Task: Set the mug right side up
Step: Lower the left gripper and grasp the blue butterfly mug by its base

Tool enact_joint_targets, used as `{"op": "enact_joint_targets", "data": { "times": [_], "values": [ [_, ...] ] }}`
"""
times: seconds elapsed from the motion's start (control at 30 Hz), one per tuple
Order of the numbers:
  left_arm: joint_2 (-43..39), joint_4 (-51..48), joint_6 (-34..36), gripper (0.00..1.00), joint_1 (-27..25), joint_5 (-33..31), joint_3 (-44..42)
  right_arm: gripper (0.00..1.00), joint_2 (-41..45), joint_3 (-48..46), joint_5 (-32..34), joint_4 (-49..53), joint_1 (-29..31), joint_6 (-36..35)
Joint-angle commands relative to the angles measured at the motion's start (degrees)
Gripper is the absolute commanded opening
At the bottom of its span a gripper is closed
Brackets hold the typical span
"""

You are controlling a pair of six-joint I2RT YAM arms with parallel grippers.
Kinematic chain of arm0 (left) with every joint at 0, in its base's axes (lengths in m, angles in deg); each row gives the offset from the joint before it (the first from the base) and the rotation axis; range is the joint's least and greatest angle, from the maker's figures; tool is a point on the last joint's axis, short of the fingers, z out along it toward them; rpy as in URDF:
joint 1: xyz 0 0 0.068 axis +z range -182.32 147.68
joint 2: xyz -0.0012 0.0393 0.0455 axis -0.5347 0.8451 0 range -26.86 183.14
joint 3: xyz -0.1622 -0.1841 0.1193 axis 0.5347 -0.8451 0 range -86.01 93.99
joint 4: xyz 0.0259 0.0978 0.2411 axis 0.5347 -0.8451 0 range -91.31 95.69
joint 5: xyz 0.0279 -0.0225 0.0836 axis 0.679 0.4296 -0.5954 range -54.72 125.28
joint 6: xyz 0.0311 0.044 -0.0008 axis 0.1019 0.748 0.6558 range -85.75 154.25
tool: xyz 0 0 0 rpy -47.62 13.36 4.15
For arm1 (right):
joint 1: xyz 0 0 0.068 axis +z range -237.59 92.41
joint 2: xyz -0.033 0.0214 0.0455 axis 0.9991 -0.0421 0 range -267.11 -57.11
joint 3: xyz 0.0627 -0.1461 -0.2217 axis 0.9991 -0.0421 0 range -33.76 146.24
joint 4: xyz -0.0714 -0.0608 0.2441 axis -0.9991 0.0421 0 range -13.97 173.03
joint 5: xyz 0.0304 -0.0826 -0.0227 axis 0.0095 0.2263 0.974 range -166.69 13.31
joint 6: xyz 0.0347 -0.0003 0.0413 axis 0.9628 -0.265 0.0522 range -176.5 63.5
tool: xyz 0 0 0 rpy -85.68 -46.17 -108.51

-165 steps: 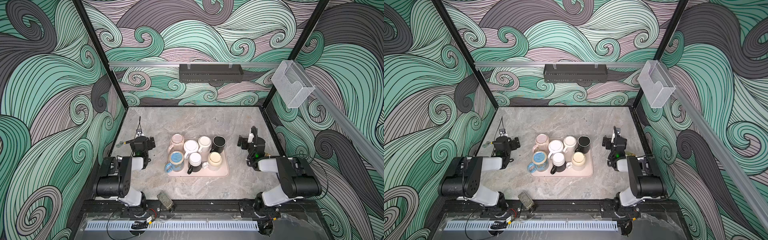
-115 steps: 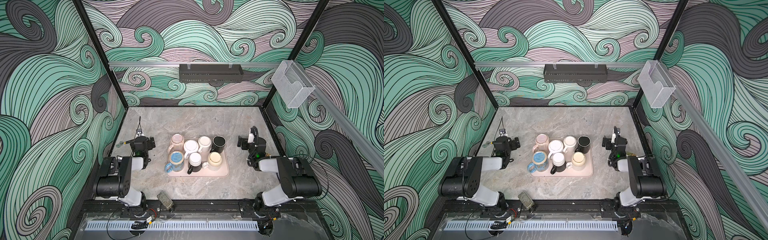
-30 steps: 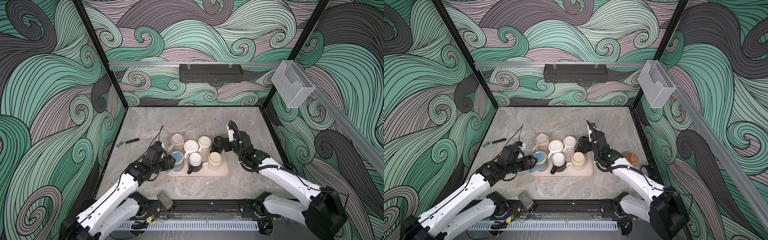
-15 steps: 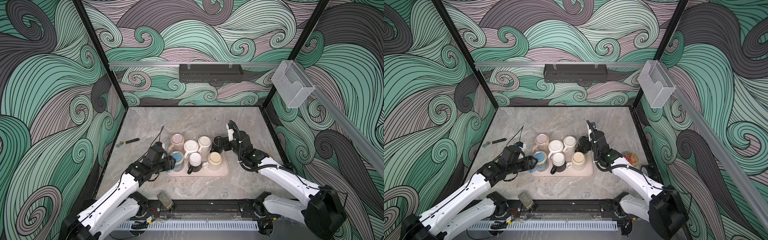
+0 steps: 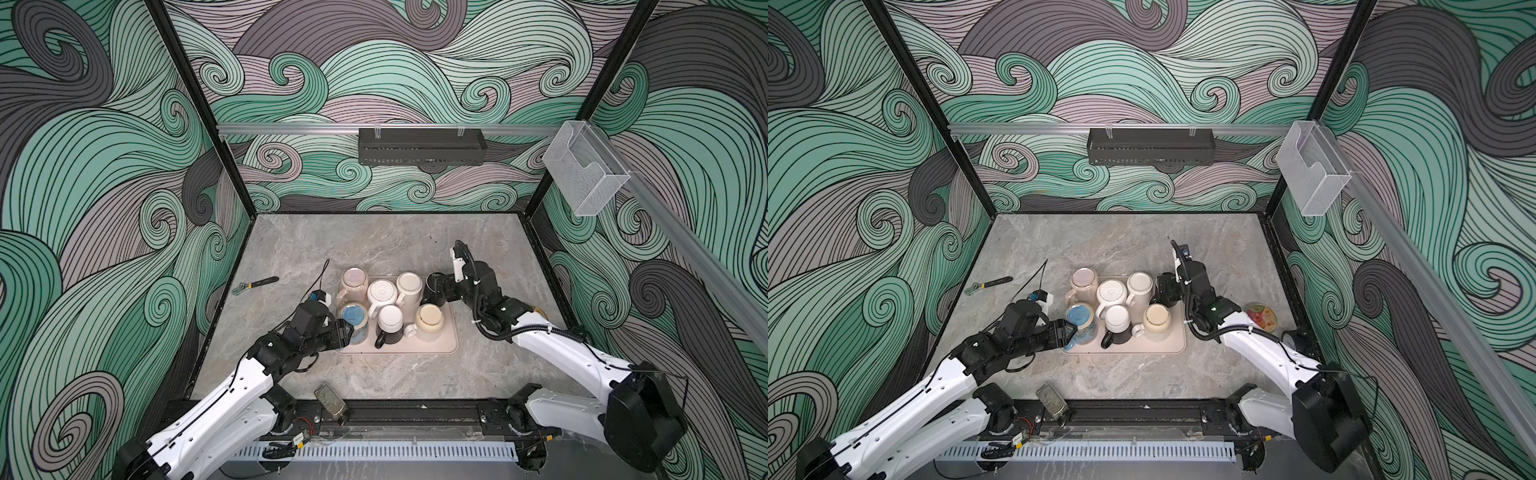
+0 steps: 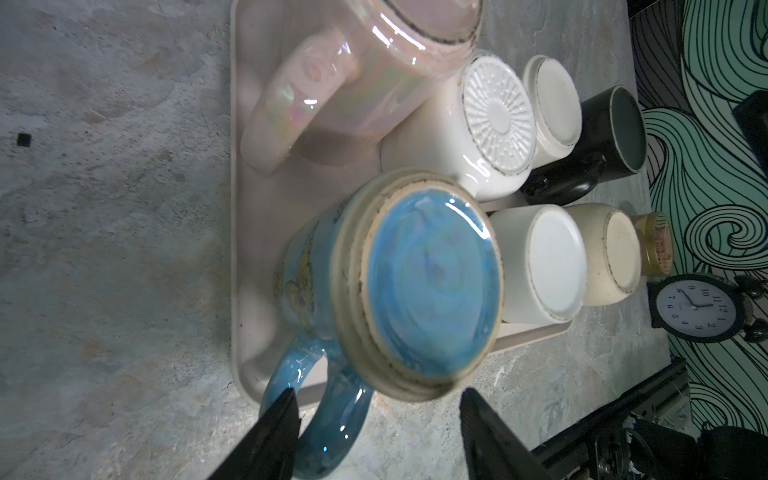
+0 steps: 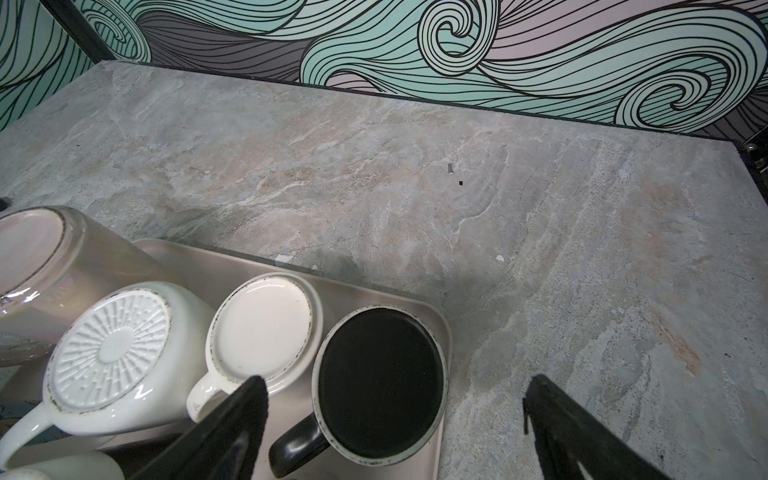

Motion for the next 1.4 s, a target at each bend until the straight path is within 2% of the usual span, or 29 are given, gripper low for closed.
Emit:
{"op": "enact_joint_targets", "data": {
  "times": [0.0, 0.27, 0.4, 0.73, 0.97, 1.17, 1.37],
  "values": [
    [0.67, -1.70, 2.46, 0.63, -1.25, -1.91, 2.00, 0.95, -0.61, 1.59, 0.21, -1.56, 0.35, 0.60],
    [10.43, -5.76, 7.69, 0.62, -9.34, -9.41, 8.77, 0.94, -1.71, 1.75, 0.50, -1.49, 0.36, 1.04],
    [15.47, -5.75, 9.17, 0.59, -11.57, -10.75, 10.78, 0.94, -1.80, 1.01, 0.65, -2.22, 0.36, 1.20],
    [22.04, -7.12, 7.29, 0.53, -13.38, -14.10, 12.74, 0.94, -2.58, 0.65, 0.44, -2.44, 0.35, 1.18],
    [24.41, -7.09, 4.54, 0.44, -13.46, -16.77, 12.62, 0.92, -3.96, 0.91, 0.78, -2.87, 0.36, 1.66],
    [25.95, -5.66, 4.56, 0.43, -13.46, -17.89, 12.64, 0.91, -5.10, 1.60, 0.48, -2.74, 0.36, 1.66],
    [27.17, -6.98, 4.03, 0.40, -13.46, -21.79, 12.84, 0.90, -5.84, 1.79, 0.54, -2.90, 0.35, 2.00]
  ]
}}
